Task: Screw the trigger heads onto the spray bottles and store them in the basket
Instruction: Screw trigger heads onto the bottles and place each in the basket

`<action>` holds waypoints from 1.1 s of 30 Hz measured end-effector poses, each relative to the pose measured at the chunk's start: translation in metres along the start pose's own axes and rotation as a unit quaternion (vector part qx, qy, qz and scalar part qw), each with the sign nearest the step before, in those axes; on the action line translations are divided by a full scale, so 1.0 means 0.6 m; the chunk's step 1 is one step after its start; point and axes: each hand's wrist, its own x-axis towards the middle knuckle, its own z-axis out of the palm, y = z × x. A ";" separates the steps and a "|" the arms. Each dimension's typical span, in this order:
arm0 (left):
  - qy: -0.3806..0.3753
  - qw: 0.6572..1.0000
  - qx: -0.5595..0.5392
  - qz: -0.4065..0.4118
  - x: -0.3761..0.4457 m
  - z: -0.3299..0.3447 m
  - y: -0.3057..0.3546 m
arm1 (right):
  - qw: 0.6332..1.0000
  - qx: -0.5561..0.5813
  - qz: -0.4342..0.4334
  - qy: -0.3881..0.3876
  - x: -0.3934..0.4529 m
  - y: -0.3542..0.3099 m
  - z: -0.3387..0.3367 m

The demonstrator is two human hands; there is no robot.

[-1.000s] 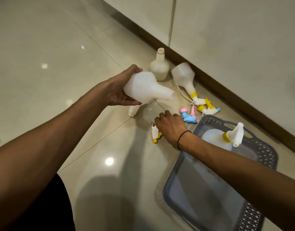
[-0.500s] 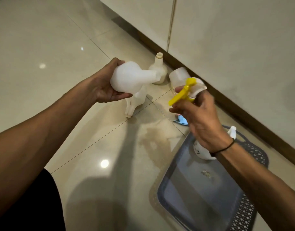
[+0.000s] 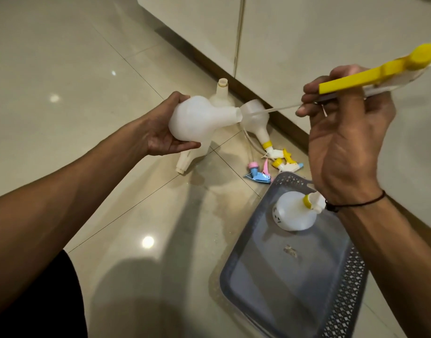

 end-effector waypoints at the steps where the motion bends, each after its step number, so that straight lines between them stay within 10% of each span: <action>1: -0.001 1.000 0.001 0.000 0.001 0.002 -0.002 | 1.000 0.001 0.000 0.001 0.000 -0.001 0.000; 33: -0.061 0.998 0.008 -0.011 0.002 0.071 -0.019 | 0.998 -0.035 0.025 0.050 -0.012 0.035 -0.006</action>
